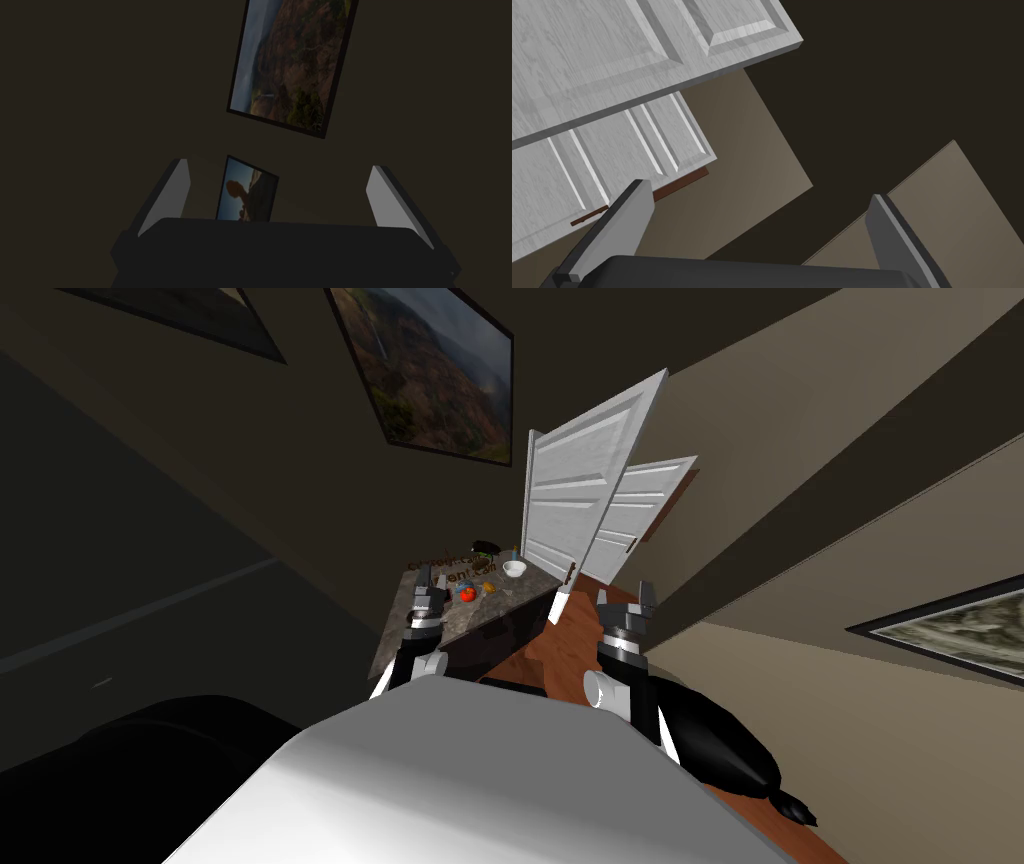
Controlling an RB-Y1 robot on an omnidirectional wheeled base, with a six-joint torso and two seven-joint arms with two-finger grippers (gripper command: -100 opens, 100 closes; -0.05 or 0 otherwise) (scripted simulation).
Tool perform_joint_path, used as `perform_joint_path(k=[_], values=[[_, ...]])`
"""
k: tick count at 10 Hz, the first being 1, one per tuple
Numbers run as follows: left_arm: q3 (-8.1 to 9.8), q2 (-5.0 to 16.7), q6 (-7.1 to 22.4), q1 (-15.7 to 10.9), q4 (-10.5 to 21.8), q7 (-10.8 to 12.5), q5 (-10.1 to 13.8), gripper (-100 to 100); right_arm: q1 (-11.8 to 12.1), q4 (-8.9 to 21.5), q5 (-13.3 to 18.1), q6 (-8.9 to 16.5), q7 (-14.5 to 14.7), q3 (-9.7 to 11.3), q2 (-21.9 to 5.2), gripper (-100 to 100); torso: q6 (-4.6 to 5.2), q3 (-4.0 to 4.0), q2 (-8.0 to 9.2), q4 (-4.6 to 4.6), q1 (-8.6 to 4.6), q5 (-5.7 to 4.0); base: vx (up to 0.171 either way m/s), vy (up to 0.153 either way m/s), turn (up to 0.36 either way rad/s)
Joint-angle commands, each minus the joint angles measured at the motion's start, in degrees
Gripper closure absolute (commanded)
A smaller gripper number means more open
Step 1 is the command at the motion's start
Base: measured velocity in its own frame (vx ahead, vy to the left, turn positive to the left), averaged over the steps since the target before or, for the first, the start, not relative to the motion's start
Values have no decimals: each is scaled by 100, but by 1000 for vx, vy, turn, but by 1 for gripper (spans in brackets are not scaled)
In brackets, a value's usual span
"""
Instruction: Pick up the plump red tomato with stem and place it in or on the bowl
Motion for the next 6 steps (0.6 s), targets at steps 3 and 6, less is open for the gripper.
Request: perform_joint_path(k=[3,6], values=[[54,418,157,8,28,-2,58,-100,0,0,0,0,0,0,0,0,0,4,7,1,0,0,-23,-4,-3],[141,723,421,17,78,-7,146,-100,-1,0,0,0,0,0,0,0,0,12,22,5,0,0,-57,-7,-8]])
